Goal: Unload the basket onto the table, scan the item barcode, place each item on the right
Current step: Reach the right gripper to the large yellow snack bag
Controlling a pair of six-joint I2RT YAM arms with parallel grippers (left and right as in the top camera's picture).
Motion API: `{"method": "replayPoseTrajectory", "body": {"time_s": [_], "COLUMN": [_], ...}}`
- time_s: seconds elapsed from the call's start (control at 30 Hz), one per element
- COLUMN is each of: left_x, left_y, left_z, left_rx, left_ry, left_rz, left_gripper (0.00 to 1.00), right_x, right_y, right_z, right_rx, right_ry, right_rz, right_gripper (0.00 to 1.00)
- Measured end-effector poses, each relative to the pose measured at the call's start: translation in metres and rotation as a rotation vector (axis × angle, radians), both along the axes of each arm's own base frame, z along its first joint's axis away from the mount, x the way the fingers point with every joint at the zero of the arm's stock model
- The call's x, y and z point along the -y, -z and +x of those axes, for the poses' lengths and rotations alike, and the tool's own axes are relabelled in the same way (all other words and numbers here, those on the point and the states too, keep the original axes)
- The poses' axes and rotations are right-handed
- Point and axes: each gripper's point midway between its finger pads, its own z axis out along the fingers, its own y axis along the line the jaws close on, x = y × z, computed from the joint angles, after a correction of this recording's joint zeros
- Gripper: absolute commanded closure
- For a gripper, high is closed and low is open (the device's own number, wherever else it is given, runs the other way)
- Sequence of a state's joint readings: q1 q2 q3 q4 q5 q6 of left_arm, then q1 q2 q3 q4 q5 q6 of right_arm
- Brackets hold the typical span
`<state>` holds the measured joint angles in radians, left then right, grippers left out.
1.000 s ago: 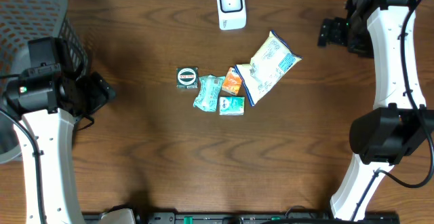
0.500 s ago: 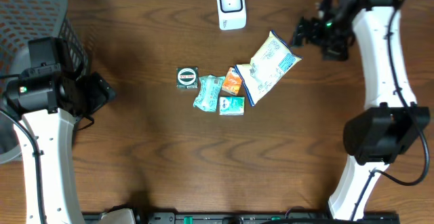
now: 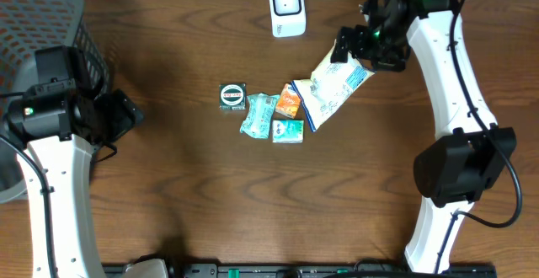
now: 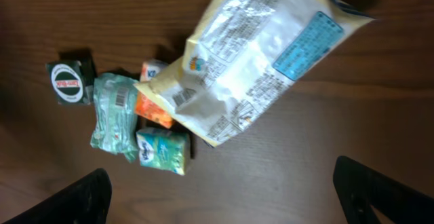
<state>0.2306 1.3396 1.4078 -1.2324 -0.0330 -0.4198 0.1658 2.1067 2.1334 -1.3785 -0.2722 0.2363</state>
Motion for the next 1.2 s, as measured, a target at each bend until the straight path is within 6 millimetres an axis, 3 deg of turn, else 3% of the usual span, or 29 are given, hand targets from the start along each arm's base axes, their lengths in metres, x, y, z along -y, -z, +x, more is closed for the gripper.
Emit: {"method": "replayPoseTrajectory", "body": {"time_s": [0.23, 0.4, 0.57, 0.67, 0.8, 1.03, 1.2], "left_x": [0.0, 0.0, 0.0, 0.0, 0.0, 0.0, 0.0], "left_y": [0.0, 0.0, 0.0, 0.0, 0.0, 0.0, 0.0], "left_z": [0.0, 0.0, 0.0, 0.0, 0.0, 0.0, 0.0], "left_rx": [0.0, 0.0, 0.0, 0.0, 0.0, 0.0, 0.0], "left_ry": [0.0, 0.0, -0.002, -0.002, -0.003, -0.003, -0.003], "left_rz": [0.0, 0.0, -0.001, -0.001, -0.001, -0.001, 0.0], "left_gripper": [0.02, 0.02, 0.02, 0.02, 0.02, 0.02, 0.02], "right_x": [-0.028, -0.03, -0.023, -0.022, -0.024, -0.025, -0.024], "right_y": [0.014, 0.029, 0.037, 0.044, 0.05, 0.064, 0.085], "right_z": [0.007, 0.019, 0.036, 0.045, 0.054, 0.054, 0.053], "right_rx": [0.05, 0.109, 0.162, 0.192, 0.225, 0.225, 0.227], "right_ry": [-0.062, -0.067, -0.024, 0.005, 0.019, 0.03, 0.034], "right_rz": [-0.009, -0.07, -0.092, -0.085, -0.068, -0.057, -0.063], "right_gripper": [0.01, 0.01, 0.18, 0.23, 0.42, 0.49, 0.64]}}
